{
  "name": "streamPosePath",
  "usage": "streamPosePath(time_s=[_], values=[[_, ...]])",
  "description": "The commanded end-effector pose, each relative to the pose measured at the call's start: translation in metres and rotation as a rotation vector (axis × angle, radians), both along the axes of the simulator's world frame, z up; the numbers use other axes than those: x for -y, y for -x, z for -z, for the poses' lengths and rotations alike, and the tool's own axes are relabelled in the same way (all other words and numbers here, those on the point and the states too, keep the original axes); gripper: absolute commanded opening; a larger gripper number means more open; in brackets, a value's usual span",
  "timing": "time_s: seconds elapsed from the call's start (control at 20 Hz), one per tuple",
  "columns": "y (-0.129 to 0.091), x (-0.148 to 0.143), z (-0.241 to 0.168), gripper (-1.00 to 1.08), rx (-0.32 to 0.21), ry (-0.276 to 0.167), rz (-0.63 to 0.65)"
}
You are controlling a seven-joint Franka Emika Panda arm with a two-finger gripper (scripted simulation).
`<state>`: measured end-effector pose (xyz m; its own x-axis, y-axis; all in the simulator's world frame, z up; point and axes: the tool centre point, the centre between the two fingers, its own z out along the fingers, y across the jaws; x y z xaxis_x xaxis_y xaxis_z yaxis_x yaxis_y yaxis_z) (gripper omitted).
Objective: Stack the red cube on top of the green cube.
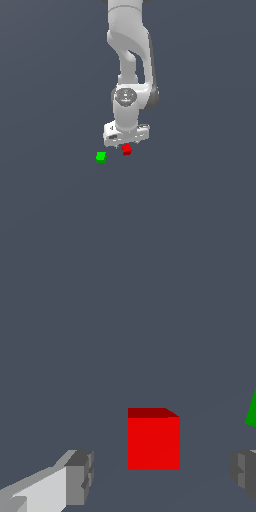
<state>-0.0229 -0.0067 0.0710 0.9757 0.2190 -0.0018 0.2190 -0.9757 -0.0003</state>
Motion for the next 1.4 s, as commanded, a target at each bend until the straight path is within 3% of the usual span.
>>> streamPosePath(time_s=[0.0, 0.8, 0.85, 1.35], values=[[0.000, 0.000, 0.001, 1.00, 0.001, 0.000, 0.000], [0.000, 0.000, 0.051, 1.00, 0.002, 0.000, -0.004], [0.000, 0.000, 0.051, -1.00, 0.002, 0.000, -0.004], [0.000, 0.001, 0.051, -1.00, 0.002, 0.000, -0.003]])
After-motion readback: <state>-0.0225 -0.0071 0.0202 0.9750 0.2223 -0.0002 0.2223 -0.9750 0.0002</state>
